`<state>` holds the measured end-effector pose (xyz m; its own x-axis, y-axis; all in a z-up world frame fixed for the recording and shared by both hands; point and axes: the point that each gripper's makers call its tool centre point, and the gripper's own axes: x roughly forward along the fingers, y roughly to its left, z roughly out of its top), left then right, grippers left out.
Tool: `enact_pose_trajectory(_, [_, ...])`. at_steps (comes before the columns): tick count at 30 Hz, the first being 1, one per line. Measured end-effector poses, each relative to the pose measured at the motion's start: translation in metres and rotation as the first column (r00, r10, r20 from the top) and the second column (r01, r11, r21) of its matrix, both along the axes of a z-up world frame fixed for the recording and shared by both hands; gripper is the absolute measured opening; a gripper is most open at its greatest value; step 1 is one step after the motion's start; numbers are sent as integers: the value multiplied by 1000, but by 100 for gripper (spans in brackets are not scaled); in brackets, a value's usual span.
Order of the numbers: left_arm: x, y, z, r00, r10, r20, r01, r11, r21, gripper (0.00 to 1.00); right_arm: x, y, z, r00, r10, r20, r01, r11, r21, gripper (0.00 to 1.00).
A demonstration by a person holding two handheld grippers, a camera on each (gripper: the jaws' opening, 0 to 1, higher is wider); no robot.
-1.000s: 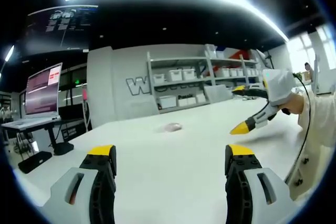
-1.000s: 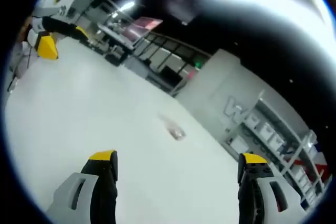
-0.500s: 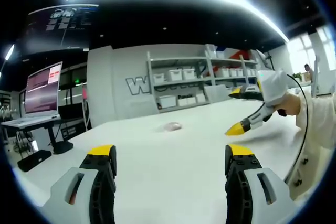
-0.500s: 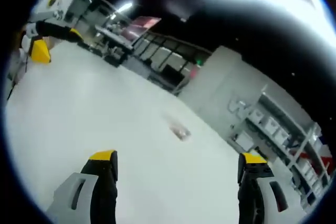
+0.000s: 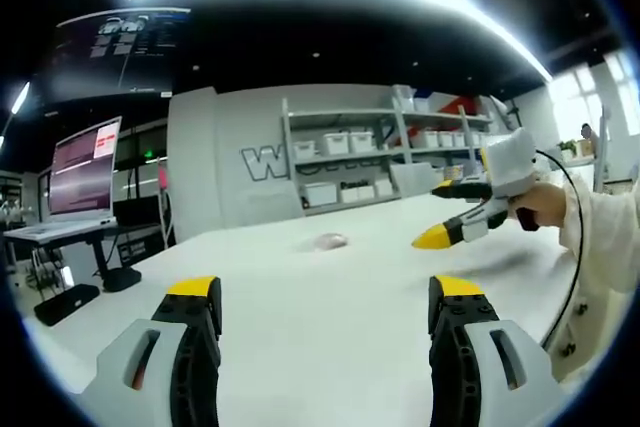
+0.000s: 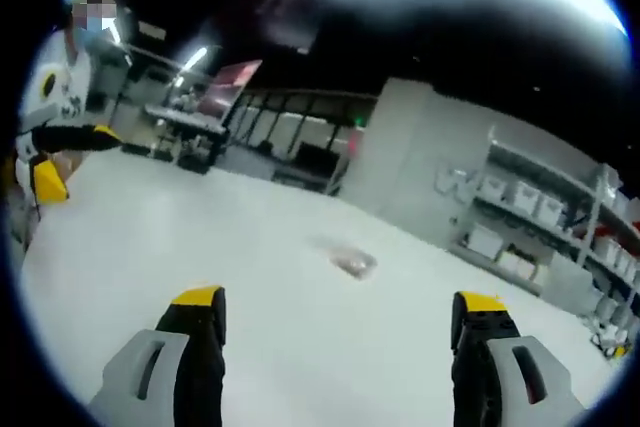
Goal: Open the resealable bag by pulling the two sides of the seal apart until the entire bag opening is separated and visibly accessible.
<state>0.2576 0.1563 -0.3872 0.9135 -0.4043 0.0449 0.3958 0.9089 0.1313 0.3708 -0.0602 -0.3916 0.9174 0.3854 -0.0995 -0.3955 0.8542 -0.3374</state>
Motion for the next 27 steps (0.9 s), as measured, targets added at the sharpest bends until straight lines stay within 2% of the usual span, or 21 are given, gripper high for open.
enact_pose_trajectory(4, [0,0,1,1000,-1,2,1,1000,0,84,3,0,-3,1000,-12,-22,13,1000,28,91])
enact_pose_trajectory(16, [1,0,1,1000,-2,3,2,1000,2,84,10,7,-4,999,-14,-37,17,997,73,90])
enact_pose_trajectory(23, [1,1,3,1000,0,7,0,1000,0,84,11,11,-8,999,-9,-34,10,1000,16,90])
enact_pose_trajectory(27, [0,1,2,1000,-3,5,3,1000,1,84,13,16,-7,1000,6,-19,-7,998,-55,90])
